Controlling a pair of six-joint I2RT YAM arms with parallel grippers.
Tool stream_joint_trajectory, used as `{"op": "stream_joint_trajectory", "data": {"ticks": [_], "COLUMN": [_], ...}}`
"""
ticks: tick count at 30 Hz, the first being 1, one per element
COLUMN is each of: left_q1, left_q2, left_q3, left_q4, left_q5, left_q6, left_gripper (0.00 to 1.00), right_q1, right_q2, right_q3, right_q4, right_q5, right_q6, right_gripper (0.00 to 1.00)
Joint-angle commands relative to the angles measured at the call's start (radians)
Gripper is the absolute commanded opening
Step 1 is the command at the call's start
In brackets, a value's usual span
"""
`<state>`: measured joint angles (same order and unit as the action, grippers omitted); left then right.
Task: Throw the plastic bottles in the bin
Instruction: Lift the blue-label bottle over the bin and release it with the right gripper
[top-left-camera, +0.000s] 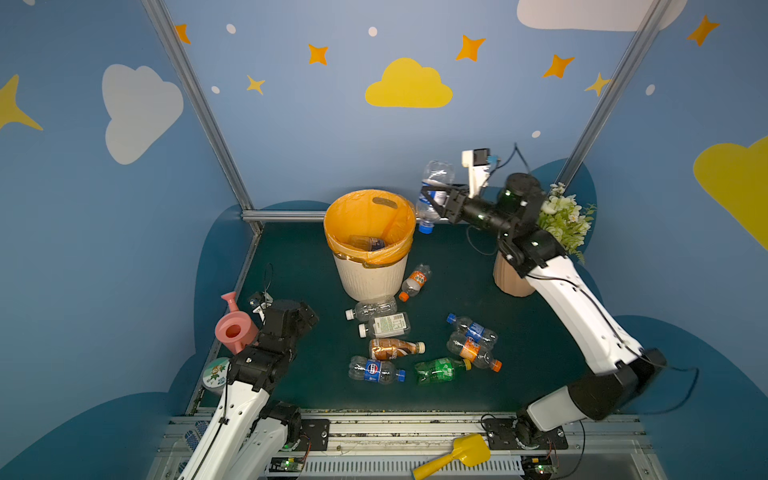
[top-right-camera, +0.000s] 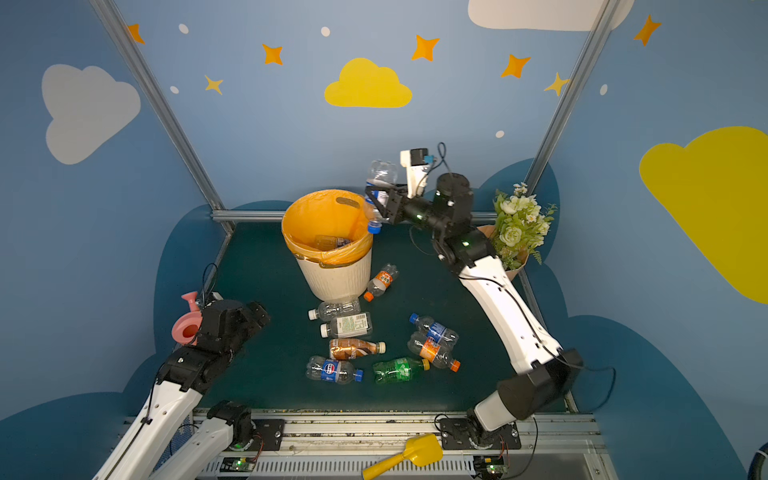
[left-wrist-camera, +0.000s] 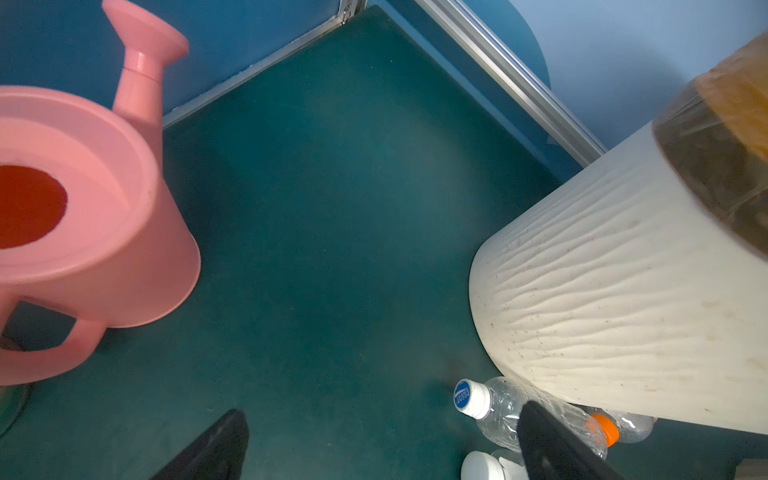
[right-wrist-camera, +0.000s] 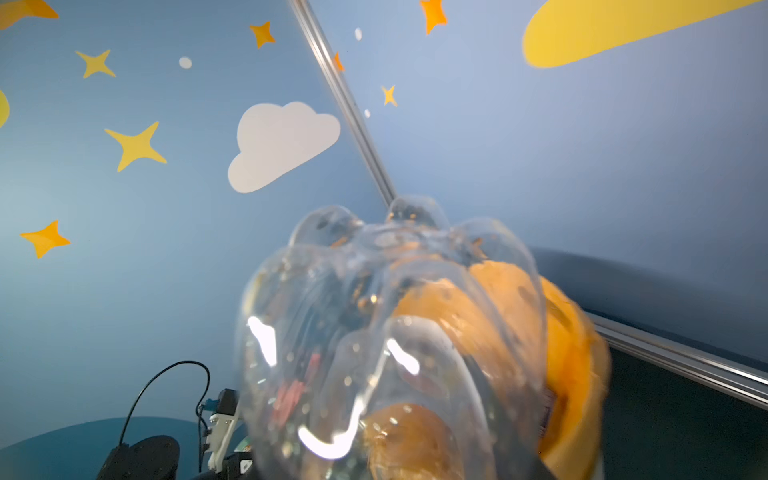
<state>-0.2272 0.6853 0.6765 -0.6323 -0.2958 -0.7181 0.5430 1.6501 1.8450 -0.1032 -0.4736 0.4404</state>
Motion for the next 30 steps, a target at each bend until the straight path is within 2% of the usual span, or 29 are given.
{"op": "stream_joint_trajectory", "data": {"ticks": [1,3,5,7,8,10,14,20,24,30], "left_q1": [0.007,0.006,0.008,0.008,0.009,0.008,0.008,0.004,-0.011,-0.095], "left_q2": [0.012,0.038,0.067,0.085,0.086,0.074,0.015,-0.068,-0.087,-0.082], "left_q3": [-0.006,0.01,0.038,0.056,0.064,0.074,0.063,0.051,0.073,0.098], "left_q4": [0.007,0.008,-0.012,-0.026,-0.031,-0.035,-0.005,0.042,0.043,0.024], "left_q5": [0.042,0.061,0.07,0.07,0.073,0.077,0.079,0.081,0.088,0.018], "left_q6": [-0.011,-0.002,0.012,0.023,0.026,0.026,0.028,0.086,0.123,0.147], "left_gripper": [1.0,1.0,1.0,1.0,1.0,1.0,1.0,1.0,1.0,1.0], "right_q1": [0.043,0.045,0.036,0.021,0.013,0.012,0.0,-0.034,-0.074,-0.149], "right_q2": [0.225,0.396,0.525,0.544,0.508,0.386,0.037,-0.299,-0.431,-0.543], "right_q3": [0.255,0.561,0.866,0.984,0.974,0.845,0.333,-0.209,-0.461,-0.66], "right_q4": [-0.21,-0.486,-0.72,-0.795,-0.794,-0.717,-0.392,-0.176,-0.117,-0.128], "right_q5": [-0.11,-0.1,-0.012,0.059,0.095,0.165,0.259,0.307,0.313,0.34], "right_q6": [-0.054,-0.126,-0.174,-0.187,-0.196,-0.231,-0.247,-0.288,-0.279,-0.225], "right_gripper": [0.49,0.62,0.8,0.88,0.89,0.92,0.93,0.94,0.94,0.94]}}
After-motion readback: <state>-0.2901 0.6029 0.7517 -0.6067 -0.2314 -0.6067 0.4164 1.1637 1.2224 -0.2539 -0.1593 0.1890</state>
